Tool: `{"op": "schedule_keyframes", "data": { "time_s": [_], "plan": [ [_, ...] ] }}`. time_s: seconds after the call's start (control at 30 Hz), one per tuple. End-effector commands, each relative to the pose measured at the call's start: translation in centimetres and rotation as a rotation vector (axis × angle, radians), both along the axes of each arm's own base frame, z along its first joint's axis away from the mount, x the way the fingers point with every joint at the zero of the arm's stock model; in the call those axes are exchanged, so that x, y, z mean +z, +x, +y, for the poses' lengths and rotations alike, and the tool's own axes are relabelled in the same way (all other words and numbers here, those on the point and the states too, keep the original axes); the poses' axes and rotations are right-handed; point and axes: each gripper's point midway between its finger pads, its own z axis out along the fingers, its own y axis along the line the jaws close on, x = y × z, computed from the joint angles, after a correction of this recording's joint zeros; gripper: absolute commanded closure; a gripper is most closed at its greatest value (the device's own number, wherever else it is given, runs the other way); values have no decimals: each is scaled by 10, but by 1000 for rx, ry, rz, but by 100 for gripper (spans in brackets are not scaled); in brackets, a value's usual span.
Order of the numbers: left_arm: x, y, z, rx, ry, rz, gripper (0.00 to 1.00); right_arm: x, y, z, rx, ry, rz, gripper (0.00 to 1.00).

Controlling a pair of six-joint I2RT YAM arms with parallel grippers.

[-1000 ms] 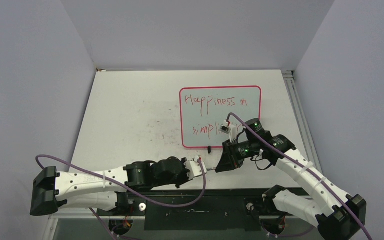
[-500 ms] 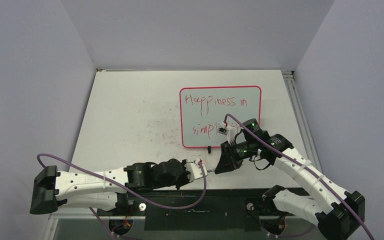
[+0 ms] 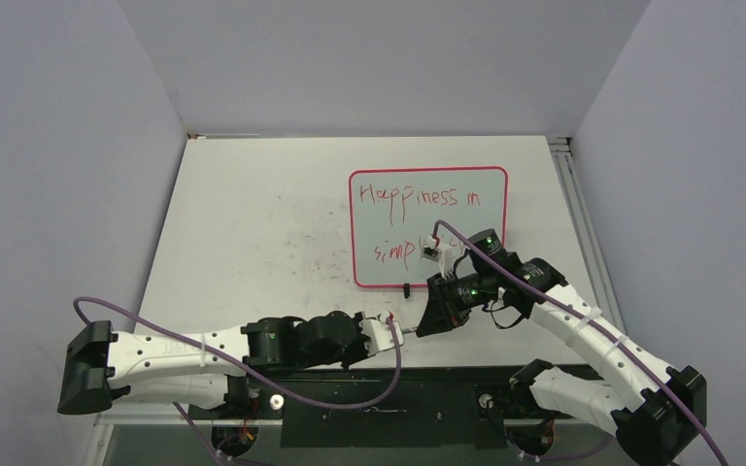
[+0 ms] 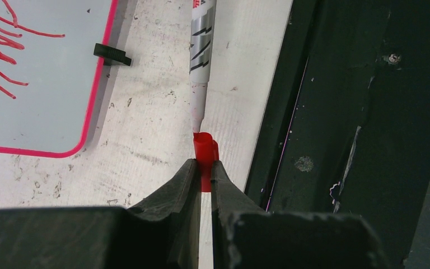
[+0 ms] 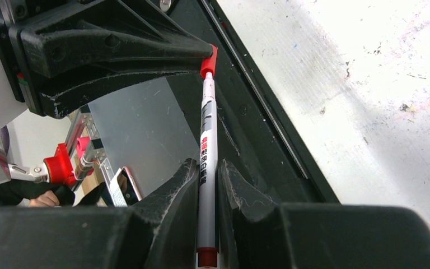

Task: Write a sentence on the whiteboard
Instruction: Close the whiteboard marker at the center of the board.

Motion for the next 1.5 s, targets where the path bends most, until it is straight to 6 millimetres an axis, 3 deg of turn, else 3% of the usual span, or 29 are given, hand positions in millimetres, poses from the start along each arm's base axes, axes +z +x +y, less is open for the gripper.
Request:
{"op": "schedule_keyframes", "data": {
  "time_s": [0.0,0.47,1.07,1.47],
  "plan": [
    [14,1,-12,-8,-51,-33,100,11,6,7,21,24,-50,95],
    [18,2,-12,-6,-65,-47,100,6,-2,10,54,25,-23,95],
    [43,-3,-22,-82,-3,-172,100,-7,-1,26,47,57,-9,95],
    [74,-7,-33,-111,-28,-231,100,8,-8,41,28,217,-10,95]
  ]
}}
